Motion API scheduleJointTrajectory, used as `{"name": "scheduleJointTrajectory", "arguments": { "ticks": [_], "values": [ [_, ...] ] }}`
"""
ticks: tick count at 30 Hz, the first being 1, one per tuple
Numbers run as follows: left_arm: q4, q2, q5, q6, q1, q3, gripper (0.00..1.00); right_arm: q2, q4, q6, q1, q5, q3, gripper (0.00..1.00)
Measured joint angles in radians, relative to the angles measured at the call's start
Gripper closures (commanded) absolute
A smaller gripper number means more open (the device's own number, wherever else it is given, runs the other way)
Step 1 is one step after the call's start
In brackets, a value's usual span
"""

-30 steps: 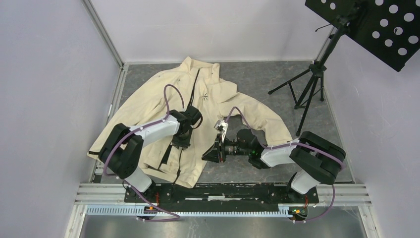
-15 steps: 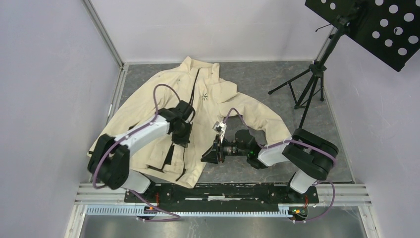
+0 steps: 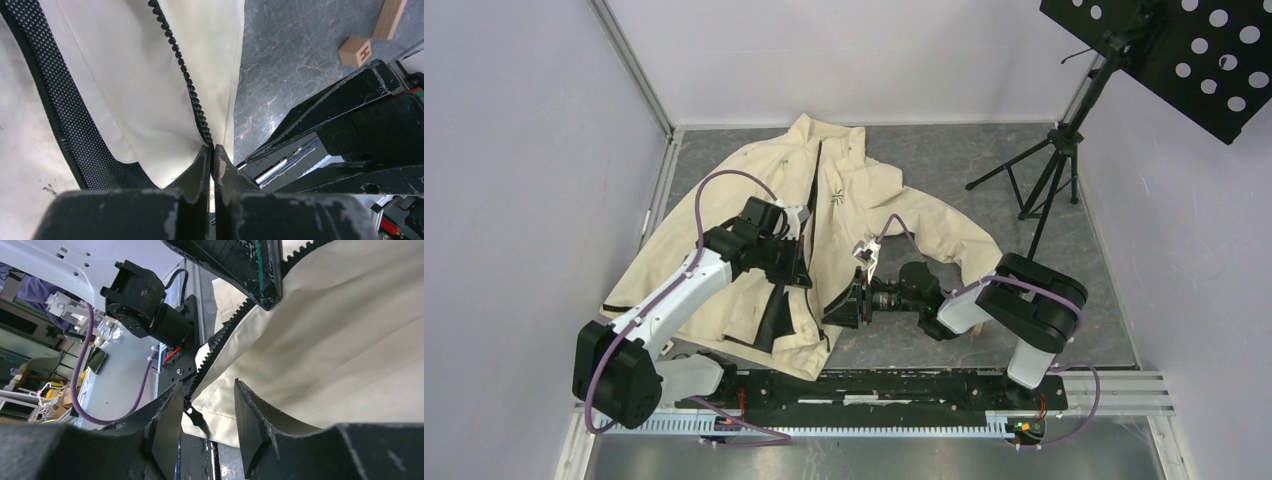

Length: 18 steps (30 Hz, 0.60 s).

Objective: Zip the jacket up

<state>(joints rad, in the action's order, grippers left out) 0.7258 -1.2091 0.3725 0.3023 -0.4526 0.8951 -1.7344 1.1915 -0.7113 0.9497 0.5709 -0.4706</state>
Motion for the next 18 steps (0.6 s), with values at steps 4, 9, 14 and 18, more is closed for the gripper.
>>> {"name": "scheduleJointTrajectory", "arguments": {
  "ticks": [4,9,14,18],
  "values": [
    [-0.005,0.000,0.029,-0.006,0.003,-0.003,0.98,-0.032,0.052,-0.037,0.007,0.016,-0.006,0.64],
    [-0.045,0.013,0.054,-0.005,0.003,-0.026,0.98,-0.080,0.077,-0.077,0.047,0.027,-0.069,0.78],
    [-0.093,0.015,0.080,0.007,0.003,-0.047,0.98,-0.112,0.065,-0.090,0.104,0.021,-0.158,0.80],
    [-0.145,0.010,0.120,0.046,0.004,-0.069,0.98,-0.113,0.035,-0.073,0.115,0.005,-0.180,0.73]
  ]
}}
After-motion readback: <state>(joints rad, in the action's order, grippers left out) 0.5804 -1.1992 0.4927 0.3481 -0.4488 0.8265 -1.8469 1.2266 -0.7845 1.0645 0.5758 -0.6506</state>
